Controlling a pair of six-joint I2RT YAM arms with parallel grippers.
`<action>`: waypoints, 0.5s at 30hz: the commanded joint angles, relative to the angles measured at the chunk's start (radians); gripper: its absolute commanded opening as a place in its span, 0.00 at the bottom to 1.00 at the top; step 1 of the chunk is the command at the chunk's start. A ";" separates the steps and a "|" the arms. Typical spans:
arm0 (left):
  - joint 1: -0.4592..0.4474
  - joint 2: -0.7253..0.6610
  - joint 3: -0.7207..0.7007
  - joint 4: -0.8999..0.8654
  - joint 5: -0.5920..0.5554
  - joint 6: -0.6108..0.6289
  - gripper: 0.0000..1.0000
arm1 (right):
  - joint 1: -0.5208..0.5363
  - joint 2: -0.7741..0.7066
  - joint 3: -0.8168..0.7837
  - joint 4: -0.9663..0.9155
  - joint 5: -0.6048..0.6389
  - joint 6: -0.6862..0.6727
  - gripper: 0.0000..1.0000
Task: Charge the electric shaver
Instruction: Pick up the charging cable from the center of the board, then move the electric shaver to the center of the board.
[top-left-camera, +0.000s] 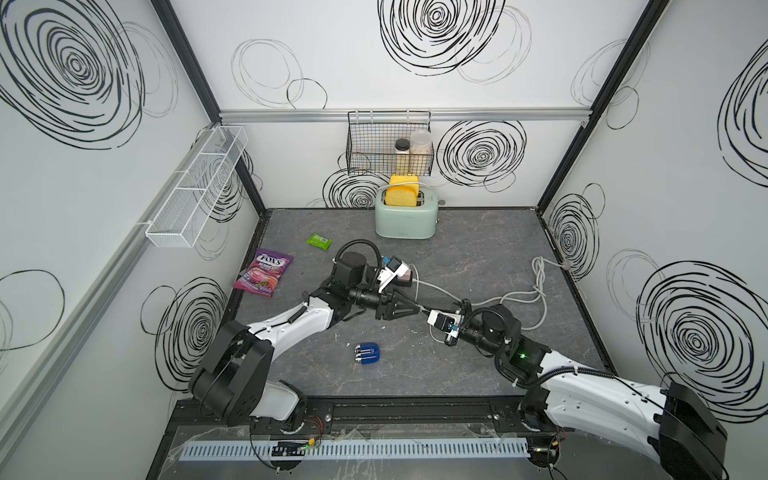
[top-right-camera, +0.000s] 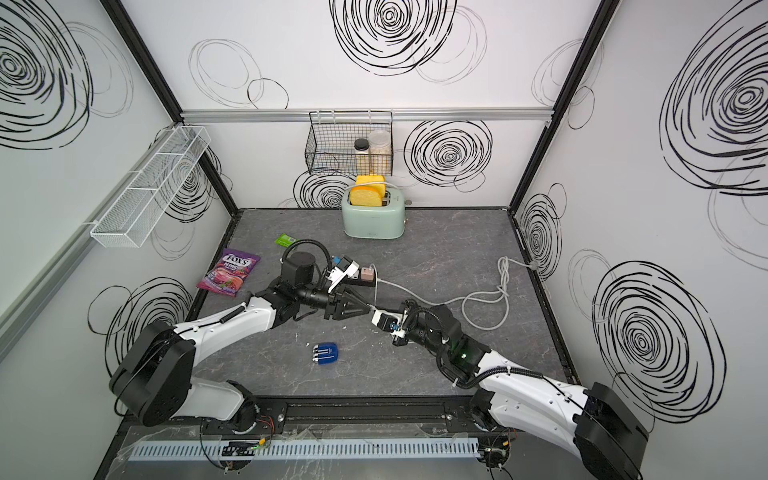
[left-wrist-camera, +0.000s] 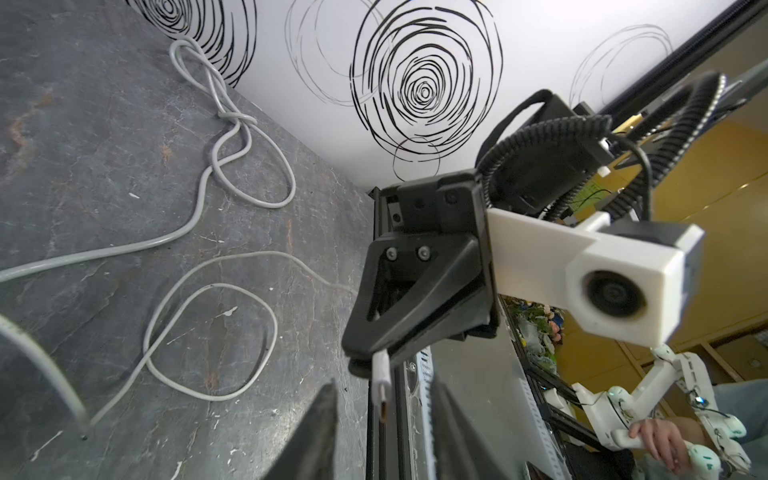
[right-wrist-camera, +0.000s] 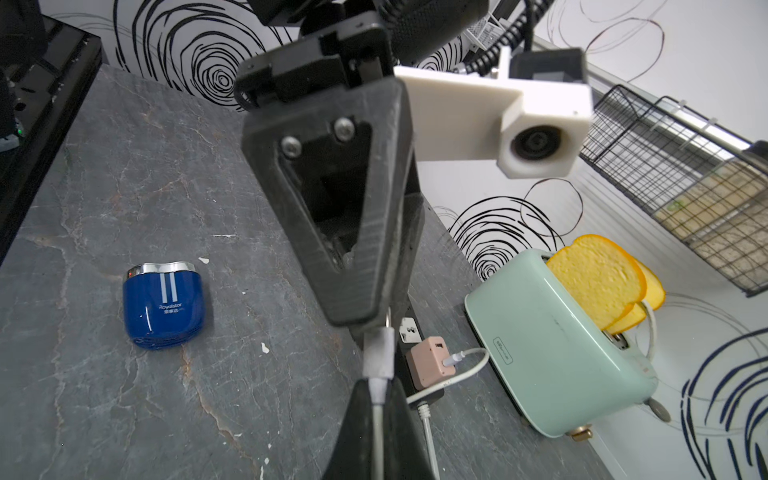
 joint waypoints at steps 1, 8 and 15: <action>0.049 -0.082 0.030 -0.092 -0.063 0.125 1.00 | -0.030 -0.031 0.066 -0.078 0.033 0.102 0.00; 0.092 -0.385 -0.055 -0.385 -0.365 0.822 0.97 | -0.218 -0.127 0.121 -0.286 -0.139 0.254 0.00; -0.001 -0.386 -0.111 -0.656 -0.673 1.179 0.97 | -0.343 -0.123 0.225 -0.454 -0.262 0.343 0.00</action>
